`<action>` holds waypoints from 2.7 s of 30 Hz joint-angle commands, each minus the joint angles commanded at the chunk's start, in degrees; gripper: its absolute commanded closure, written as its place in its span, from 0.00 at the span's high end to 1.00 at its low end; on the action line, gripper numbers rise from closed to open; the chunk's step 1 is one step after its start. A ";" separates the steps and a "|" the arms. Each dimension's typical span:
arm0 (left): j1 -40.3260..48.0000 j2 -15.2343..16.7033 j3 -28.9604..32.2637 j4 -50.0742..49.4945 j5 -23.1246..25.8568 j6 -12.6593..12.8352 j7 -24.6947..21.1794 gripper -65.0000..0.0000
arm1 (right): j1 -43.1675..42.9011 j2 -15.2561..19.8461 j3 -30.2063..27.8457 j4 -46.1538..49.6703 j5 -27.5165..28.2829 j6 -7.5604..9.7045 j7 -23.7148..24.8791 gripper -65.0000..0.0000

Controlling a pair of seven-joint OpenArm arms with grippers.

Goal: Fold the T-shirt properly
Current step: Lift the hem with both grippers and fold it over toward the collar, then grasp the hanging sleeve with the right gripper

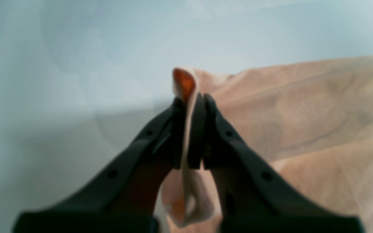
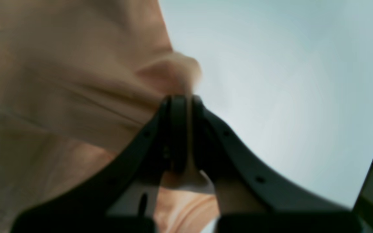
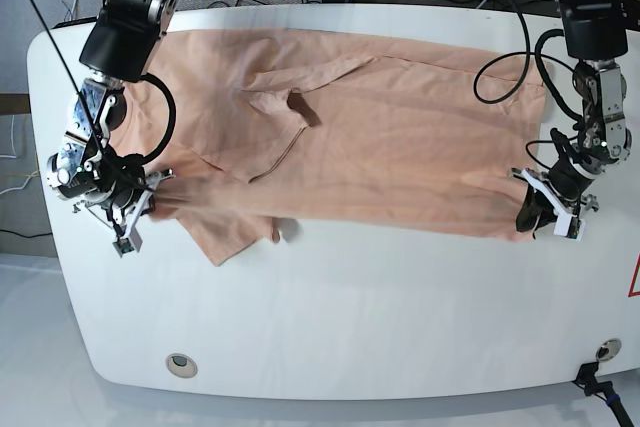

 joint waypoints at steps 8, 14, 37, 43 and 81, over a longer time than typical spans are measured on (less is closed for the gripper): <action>7.12 -0.18 -0.09 5.10 0.00 0.00 0.00 0.01 | -5.01 -0.79 0.00 9.49 0.00 0.00 -7.12 0.00; 10.29 -1.41 -0.09 5.10 0.00 0.00 0.00 0.01 | -9.58 -0.79 0.00 10.99 0.00 0.00 -7.30 0.00; 12.04 -6.59 -0.09 6.86 0.35 0.00 9.76 0.52 | -15.47 -2.37 -5.63 16.35 0.00 0.00 -7.30 0.28; 13.10 -7.12 -5.63 11.96 0.26 0.00 13.27 0.55 | -11.96 -2.02 -5.45 16.26 4.66 0.00 -7.30 0.28; 16.79 -1.76 -12.48 20.66 0.35 -0.09 16.18 0.54 | 3.96 -7.21 -5.27 -19.52 5.98 0.00 11.08 0.28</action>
